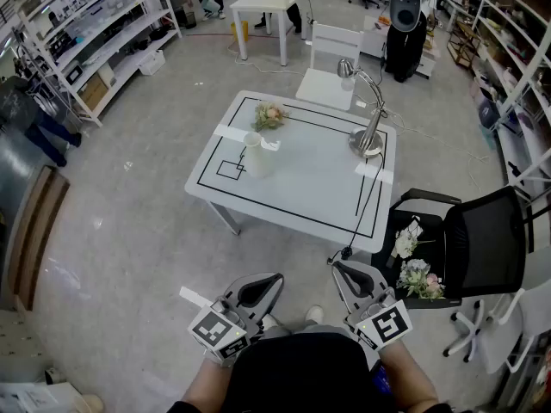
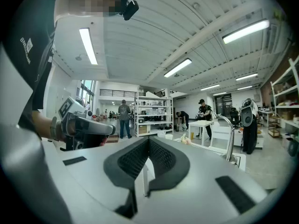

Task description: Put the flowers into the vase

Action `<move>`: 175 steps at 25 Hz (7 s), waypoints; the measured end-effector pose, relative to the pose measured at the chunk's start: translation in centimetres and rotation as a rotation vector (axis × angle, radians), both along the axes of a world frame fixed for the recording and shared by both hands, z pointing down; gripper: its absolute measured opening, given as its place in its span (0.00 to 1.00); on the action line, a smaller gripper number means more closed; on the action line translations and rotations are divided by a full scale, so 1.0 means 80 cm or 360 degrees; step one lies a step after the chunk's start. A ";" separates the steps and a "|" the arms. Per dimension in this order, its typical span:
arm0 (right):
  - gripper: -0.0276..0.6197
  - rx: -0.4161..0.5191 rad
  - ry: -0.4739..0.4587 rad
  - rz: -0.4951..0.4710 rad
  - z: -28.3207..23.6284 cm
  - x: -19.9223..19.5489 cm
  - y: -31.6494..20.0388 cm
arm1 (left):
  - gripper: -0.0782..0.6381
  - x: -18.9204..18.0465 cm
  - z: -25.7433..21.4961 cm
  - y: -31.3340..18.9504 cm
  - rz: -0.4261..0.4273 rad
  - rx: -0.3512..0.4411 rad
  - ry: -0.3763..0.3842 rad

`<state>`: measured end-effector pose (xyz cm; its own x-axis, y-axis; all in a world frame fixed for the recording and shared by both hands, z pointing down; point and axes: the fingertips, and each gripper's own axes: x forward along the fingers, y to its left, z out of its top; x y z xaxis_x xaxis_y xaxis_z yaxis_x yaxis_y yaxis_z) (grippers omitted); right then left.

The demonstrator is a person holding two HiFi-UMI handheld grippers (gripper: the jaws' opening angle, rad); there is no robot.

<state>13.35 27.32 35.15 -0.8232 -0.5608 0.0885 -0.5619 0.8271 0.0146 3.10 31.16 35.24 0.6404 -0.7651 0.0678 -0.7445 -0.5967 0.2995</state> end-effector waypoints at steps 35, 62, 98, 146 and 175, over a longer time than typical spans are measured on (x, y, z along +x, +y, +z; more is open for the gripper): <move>0.06 -0.0059 -0.0137 -0.0021 0.018 0.110 -0.079 | 0.11 0.101 0.018 -0.083 -0.0111 -0.0012 -0.0097; 0.06 -0.0156 -0.0084 0.0090 0.052 0.053 -0.204 | 0.11 0.041 0.036 -0.236 0.0006 -0.0049 -0.0045; 0.06 -0.0360 0.0038 0.0373 0.067 -0.147 -0.378 | 0.12 -0.283 0.063 -0.492 -0.0056 -0.0195 -0.0010; 0.06 -0.0676 0.0245 0.0514 0.162 -0.101 -0.445 | 0.55 -0.249 0.352 -0.759 0.0012 -0.0716 -0.0482; 0.06 -0.0707 0.0212 0.0527 0.166 -0.097 -0.442 | 0.17 -0.255 0.321 -0.778 0.0019 -0.0718 -0.0449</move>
